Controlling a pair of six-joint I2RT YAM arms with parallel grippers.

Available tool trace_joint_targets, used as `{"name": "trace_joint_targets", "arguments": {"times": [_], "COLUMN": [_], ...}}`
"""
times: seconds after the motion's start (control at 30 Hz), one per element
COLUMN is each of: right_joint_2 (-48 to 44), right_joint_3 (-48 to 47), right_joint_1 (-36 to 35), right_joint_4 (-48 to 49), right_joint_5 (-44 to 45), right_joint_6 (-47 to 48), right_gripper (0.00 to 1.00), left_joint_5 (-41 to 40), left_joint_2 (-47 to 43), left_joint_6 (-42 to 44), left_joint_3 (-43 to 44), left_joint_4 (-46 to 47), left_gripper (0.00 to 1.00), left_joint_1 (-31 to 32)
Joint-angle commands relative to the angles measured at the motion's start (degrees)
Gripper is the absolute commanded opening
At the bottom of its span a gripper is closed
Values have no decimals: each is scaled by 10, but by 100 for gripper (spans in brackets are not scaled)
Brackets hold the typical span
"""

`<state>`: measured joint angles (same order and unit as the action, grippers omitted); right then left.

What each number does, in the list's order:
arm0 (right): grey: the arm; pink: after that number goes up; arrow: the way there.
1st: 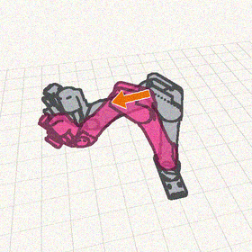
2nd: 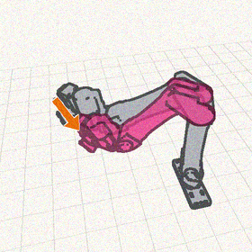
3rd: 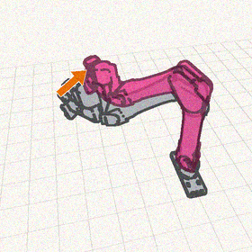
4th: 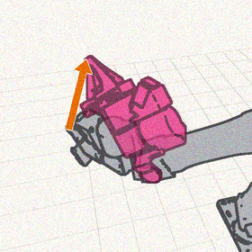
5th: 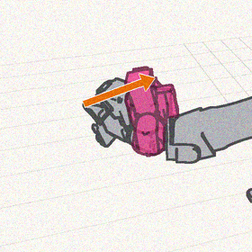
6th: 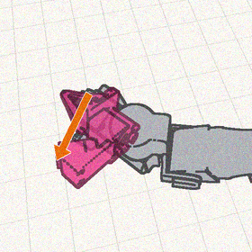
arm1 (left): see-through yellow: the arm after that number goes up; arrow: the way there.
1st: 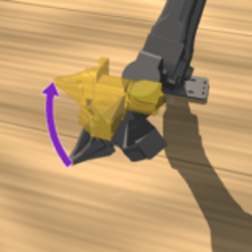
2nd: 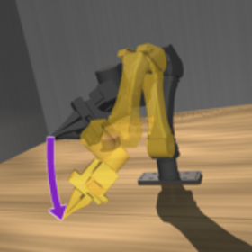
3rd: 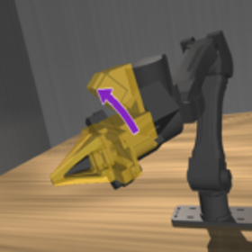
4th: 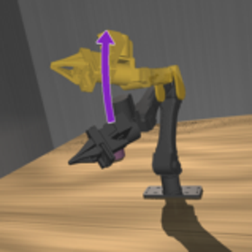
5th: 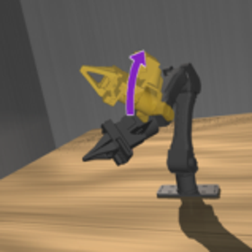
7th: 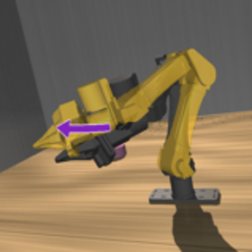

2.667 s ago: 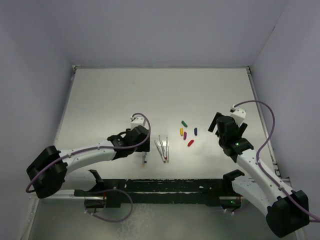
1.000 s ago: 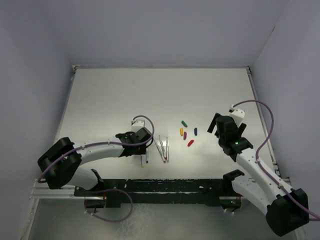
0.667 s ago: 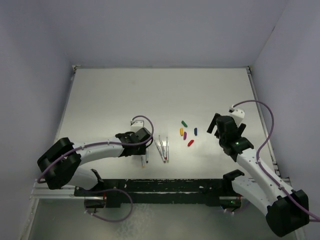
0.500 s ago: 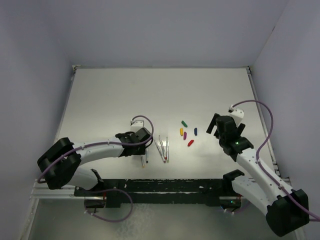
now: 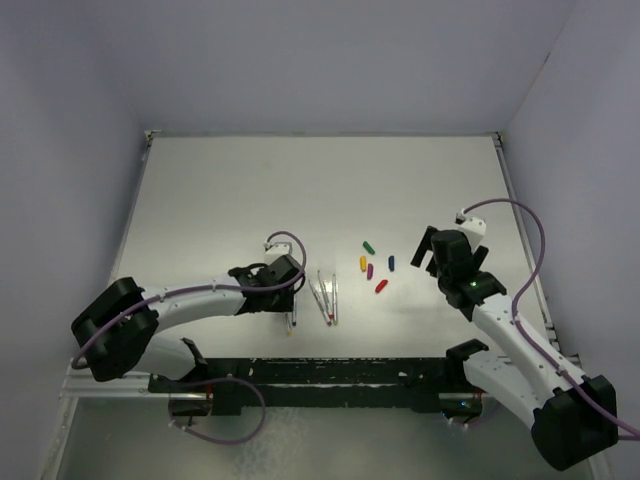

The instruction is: Insert the pens into the pen caps

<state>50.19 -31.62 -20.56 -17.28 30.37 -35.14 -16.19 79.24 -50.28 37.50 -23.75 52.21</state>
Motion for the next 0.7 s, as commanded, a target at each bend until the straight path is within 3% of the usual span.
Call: {"name": "trace_joint_targets", "arguments": {"times": [0.0, 0.33, 0.67], "right_joint_2": [1, 13, -6], "right_joint_3": [-27, -24, -18], "right_joint_1": [2, 2, 2], "right_joint_4": [1, 3, 4], "right_joint_5": [-1, 0, 3], "right_joint_6": [-11, -14, -11], "right_gripper": [100, 100, 100], "left_joint_5": [86, 69, 19], "left_joint_2": [18, 26, 107], "left_joint_6": [-17, -25, -37], "left_joint_3": [-38, -35, 29], "left_joint_4": [-52, -67, -117], "left_gripper": [43, 41, 40], "left_joint_1": [7, 7, 7]}}
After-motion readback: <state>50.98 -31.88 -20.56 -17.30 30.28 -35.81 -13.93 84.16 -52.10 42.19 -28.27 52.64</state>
